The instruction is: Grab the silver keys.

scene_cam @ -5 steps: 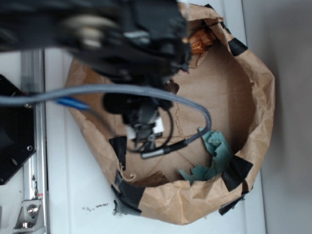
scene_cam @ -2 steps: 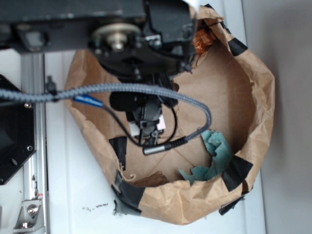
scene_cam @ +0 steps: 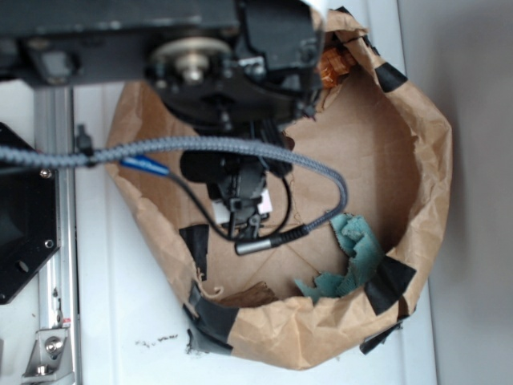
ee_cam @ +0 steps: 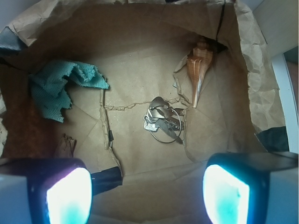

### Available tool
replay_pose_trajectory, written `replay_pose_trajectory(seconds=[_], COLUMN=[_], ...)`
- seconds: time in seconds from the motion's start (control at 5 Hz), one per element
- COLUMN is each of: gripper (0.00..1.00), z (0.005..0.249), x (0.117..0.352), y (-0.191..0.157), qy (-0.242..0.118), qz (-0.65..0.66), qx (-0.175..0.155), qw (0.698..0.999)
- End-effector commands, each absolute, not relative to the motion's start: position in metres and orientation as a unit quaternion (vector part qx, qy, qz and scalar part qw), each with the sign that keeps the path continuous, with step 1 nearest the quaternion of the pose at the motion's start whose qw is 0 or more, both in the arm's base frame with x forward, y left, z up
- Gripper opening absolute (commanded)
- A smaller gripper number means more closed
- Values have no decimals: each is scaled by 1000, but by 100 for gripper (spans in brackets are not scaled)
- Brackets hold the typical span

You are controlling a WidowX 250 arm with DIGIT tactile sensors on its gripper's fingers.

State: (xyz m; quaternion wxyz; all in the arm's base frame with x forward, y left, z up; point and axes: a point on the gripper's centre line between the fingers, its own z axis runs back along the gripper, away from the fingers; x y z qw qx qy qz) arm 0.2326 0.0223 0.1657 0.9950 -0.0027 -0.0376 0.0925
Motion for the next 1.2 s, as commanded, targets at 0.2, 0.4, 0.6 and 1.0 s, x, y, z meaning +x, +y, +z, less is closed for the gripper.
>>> replay_pose_trajectory(seconds=[0.2,0.4,0.6,1.0], gripper=[100,100,100,100], z=[122,103,97,98], x=[256,285,300,288], y=[28,24,24,44], qy=[-53,-50,-40,8], qz=[61,41,37,-28], qx=[0,3,1,23], qw=[997,998,998,999])
